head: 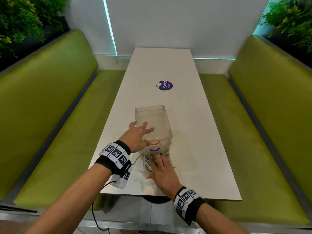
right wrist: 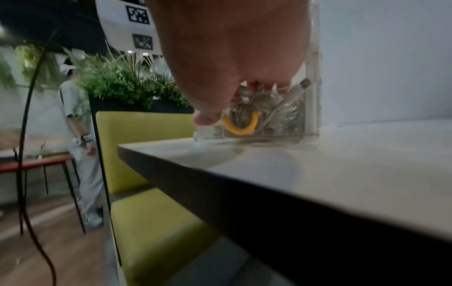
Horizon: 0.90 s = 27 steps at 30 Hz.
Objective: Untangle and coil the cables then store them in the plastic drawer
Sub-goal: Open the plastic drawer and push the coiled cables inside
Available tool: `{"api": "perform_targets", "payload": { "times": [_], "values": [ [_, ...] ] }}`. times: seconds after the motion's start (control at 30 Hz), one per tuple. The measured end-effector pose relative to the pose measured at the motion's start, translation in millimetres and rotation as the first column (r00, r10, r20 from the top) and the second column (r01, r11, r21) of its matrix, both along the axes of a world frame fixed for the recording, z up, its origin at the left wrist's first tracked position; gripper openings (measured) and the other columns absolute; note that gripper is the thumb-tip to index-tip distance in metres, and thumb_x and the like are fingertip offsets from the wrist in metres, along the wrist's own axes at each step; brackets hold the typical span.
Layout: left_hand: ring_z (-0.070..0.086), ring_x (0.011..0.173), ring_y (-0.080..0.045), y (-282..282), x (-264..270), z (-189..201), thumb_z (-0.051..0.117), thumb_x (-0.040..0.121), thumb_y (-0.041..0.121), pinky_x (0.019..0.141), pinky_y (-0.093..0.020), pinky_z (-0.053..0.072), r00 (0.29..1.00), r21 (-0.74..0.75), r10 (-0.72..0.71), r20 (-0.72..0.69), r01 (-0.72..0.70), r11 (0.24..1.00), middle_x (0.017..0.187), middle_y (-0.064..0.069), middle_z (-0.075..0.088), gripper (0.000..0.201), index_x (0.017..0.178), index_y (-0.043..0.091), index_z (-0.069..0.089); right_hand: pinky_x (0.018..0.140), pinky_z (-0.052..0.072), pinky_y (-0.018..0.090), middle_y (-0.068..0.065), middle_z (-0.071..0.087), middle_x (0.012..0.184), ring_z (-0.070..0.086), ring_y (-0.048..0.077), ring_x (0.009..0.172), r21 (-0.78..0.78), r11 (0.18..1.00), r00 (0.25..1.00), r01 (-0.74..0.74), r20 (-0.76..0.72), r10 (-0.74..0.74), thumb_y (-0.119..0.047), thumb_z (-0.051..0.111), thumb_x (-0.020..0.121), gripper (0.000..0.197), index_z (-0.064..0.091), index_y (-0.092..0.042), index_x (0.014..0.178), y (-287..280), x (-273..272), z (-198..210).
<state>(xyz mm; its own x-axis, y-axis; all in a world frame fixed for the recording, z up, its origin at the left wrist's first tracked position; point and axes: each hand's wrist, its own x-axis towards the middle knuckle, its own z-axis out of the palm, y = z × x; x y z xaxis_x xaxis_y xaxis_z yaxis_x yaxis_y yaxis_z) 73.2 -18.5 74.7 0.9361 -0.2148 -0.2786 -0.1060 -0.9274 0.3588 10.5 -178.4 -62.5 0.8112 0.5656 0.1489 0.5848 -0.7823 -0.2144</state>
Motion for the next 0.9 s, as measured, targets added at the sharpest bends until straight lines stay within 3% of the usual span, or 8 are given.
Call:
{"api": "perform_targets", "payload": {
  "times": [0.13,0.27,0.43,0.53,0.63,0.7,0.83,0.9],
  "values": [
    [-0.007,0.146,-0.027,-1,0,2,0.057,0.091,0.044,0.118,-0.044,0.018,1.0,0.008,-0.003,-0.005,0.003,1.0,0.16,0.006,0.011,0.065,0.147,0.038,0.026,0.091,0.05,0.038,0.011,0.06,0.116,0.051,0.026,0.105,0.1,0.995,0.999,0.025,-0.05,-0.02,-0.046,0.048,0.086,0.056,0.056,-0.003,0.122,-7,-14,2],
    [-0.006,0.146,-0.03,-1,0,3,0.056,0.091,0.045,0.118,-0.044,0.016,1.0,0.015,-0.013,-0.002,0.013,1.0,0.161,0.004,0.012,0.065,0.148,0.036,0.026,0.088,0.05,0.034,0.004,0.047,0.137,0.058,0.026,0.11,0.165,0.986,0.992,-0.034,-0.117,0.054,-0.021,0.041,0.097,0.032,0.048,-0.015,0.128,-30,-19,12],
    [-0.006,0.146,-0.03,-1,1,2,0.056,0.092,0.043,0.118,-0.043,0.018,1.0,0.042,-0.019,0.005,0.019,0.999,0.161,0.005,0.011,0.065,0.148,0.037,0.025,0.067,0.054,0.034,0.006,0.062,0.1,0.064,0.028,0.084,0.197,0.98,0.975,-0.032,-0.209,0.074,-0.006,0.056,0.084,0.023,0.066,-0.009,0.104,-38,6,15],
    [-0.007,0.146,-0.027,-1,1,2,0.057,0.091,0.043,0.117,-0.043,0.018,1.0,0.026,-0.008,0.01,0.007,1.0,0.161,0.006,0.011,0.065,0.148,0.038,0.026,0.065,0.055,0.029,-0.002,0.066,0.087,0.063,0.019,0.079,0.205,0.977,0.988,-0.058,-0.126,0.085,-0.017,0.061,0.079,0.017,0.072,-0.011,0.091,-34,10,19],
    [-0.007,0.147,-0.027,-1,2,2,0.058,0.09,0.044,0.117,-0.044,0.018,1.0,0.013,-0.004,-0.003,0.004,1.0,0.16,0.007,0.012,0.066,0.148,0.038,0.026,0.078,0.054,0.024,-0.003,0.065,0.111,0.063,0.014,0.098,0.184,0.983,0.991,-0.017,-0.126,0.041,-0.03,0.066,0.081,0.031,0.069,-0.012,0.106,-33,-5,19],
    [-0.006,0.146,-0.028,-1,2,3,0.057,0.09,0.044,0.117,-0.043,0.019,1.0,0.022,-0.01,0.0,0.01,1.0,0.161,0.006,0.012,0.066,0.148,0.037,0.026,0.08,0.055,0.025,0.005,0.066,0.118,0.065,0.02,0.105,0.145,0.987,0.991,-0.064,-0.106,0.08,-0.017,0.078,0.073,0.04,0.067,-0.007,0.11,-32,-10,15],
    [-0.004,0.146,-0.031,-2,2,6,0.057,0.09,0.046,0.117,-0.042,0.018,1.0,0.033,-0.016,-0.009,0.016,0.999,0.16,0.004,0.012,0.067,0.148,0.036,0.026,0.073,0.058,0.024,0.003,0.07,0.109,0.068,0.019,0.098,0.125,0.992,0.998,-0.034,-0.056,0.042,-0.007,0.048,0.079,0.034,0.072,-0.01,0.103,-28,2,15],
    [-0.004,0.146,-0.031,-3,2,7,0.056,0.091,0.045,0.117,-0.042,0.018,1.0,0.038,-0.021,-0.006,0.021,0.999,0.16,0.004,0.013,0.066,0.148,0.035,0.025,0.065,0.058,0.027,0.003,0.069,0.101,0.067,0.022,0.09,0.129,0.992,1.0,-0.014,-0.02,0.017,-0.005,0.054,0.076,0.026,0.072,-0.011,0.094,-23,10,13]
  ]
}}
